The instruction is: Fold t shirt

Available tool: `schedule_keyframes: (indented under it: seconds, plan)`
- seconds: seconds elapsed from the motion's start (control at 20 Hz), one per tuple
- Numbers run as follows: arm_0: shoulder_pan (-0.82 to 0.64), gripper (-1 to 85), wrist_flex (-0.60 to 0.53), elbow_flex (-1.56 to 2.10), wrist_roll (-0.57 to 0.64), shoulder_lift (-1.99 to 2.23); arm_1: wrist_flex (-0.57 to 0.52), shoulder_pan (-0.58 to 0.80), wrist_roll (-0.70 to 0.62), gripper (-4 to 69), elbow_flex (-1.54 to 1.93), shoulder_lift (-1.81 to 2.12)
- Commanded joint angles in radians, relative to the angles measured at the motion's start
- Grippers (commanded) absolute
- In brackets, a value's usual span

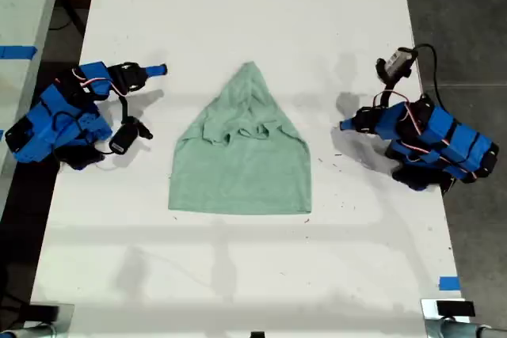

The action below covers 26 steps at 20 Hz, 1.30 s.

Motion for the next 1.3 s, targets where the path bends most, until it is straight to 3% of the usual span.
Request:
schedule_keyframes:
  seconds: [0.0,0.1,0.3,0.45,0.6,0.7,0.8,0.9,1.0,1.15,1.25]
  plan:
    - [0.002,-0.1,-0.029,0.035,-0.011,0.009,-0.002,-0.029,0.002,1.2,0.012,0.015]
    - [-0.002,0.9,-0.029,0.037,-0.011,0.009,-0.002,-0.028,0.003,1.2,0.017,0.015]
    - [-0.043,-0.3,0.080,0.002,-0.048,0.009,0.000,-0.018,0.008,1.2,0.020,0.015]
    - [-0.034,-0.3,0.075,0.000,-0.049,0.009,0.000,0.005,0.014,1.3,0.026,0.015]
    - [-0.026,-0.3,0.072,0.005,-0.051,0.009,-0.002,0.000,0.000,6.5,0.017,0.015]
    - [-0.006,0.4,0.034,0.021,-0.044,0.009,-0.005,-0.003,-0.005,5.2,0.017,0.015]
    - [0.006,8.2,0.023,0.021,-0.037,0.009,-0.015,-0.002,-0.015,4.7,0.018,0.015]
    - [0.002,1.5,0.069,-0.002,-0.052,0.009,-0.026,0.005,-0.028,4.6,0.021,0.015]
    - [-0.014,1.8,0.071,0.003,-0.067,0.009,-0.031,0.006,-0.035,4.5,0.023,0.015]
    - [0.021,10.0,0.012,0.020,-0.031,0.009,-0.029,0.006,-0.034,4.3,0.023,0.015]
    - [0.008,3.9,0.028,0.012,-0.031,0.009,-0.026,0.003,-0.026,4.2,0.023,0.015]
